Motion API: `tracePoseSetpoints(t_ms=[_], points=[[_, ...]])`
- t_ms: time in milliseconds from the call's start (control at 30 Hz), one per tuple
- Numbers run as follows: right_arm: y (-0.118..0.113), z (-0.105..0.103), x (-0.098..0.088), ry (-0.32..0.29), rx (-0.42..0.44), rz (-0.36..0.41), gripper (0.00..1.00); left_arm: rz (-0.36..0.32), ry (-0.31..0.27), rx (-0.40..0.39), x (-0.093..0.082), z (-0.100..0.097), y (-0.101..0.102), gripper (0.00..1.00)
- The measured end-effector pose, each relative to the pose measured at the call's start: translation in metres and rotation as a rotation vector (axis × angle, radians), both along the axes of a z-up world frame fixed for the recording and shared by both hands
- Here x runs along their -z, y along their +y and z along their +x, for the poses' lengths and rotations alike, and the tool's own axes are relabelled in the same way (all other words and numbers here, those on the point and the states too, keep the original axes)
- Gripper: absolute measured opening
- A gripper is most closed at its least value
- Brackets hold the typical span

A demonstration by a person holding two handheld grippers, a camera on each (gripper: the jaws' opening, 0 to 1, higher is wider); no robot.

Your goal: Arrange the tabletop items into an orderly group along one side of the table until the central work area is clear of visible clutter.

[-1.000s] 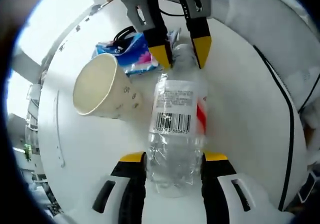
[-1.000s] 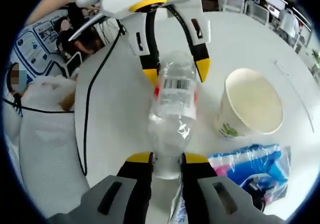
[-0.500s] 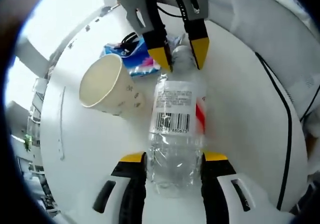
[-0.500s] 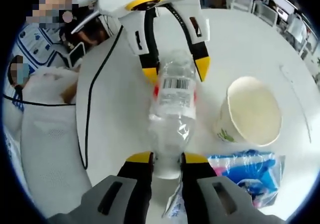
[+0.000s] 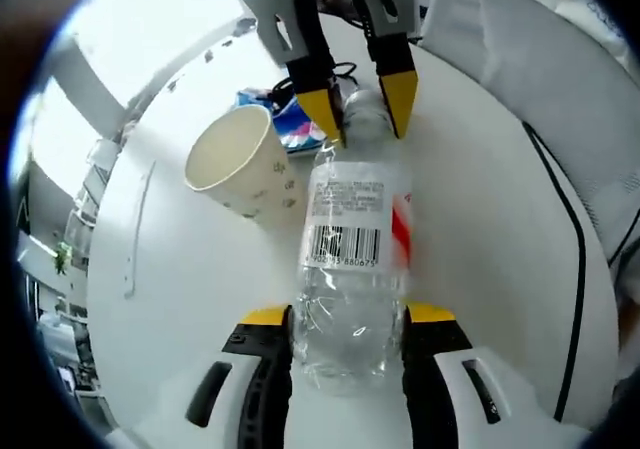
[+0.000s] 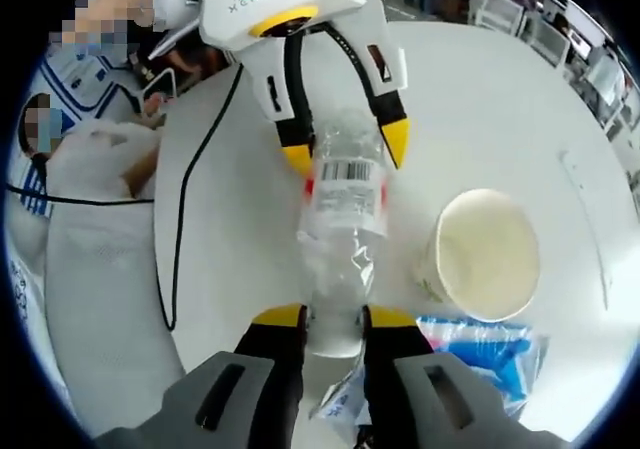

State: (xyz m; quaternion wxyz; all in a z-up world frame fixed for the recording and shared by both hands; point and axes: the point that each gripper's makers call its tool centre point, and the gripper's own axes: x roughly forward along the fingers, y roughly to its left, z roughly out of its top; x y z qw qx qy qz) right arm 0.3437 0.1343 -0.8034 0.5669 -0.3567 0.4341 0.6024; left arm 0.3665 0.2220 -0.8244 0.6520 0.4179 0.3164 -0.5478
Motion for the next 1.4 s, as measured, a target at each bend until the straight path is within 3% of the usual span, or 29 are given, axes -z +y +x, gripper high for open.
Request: tracePoseSetpoints(t_ms=[267, 900, 1400], points=[[0.004, 0.000, -0.010, -0.006, -0.007, 0.007, 0.19, -0.014, 0.004, -0.029, -0.002, -0.003, 0.002, 0.39], [0.016, 0.006, -0.044, -0.075, -0.087, -0.024, 0.18, -0.157, -0.035, -0.180, -0.008, -0.002, 0.006, 0.39], [0.028, 0.009, -0.062, -0.107, -0.127, 0.006, 0.18, -0.258, -0.060, -0.249, -0.012, -0.003, 0.009, 0.38]])
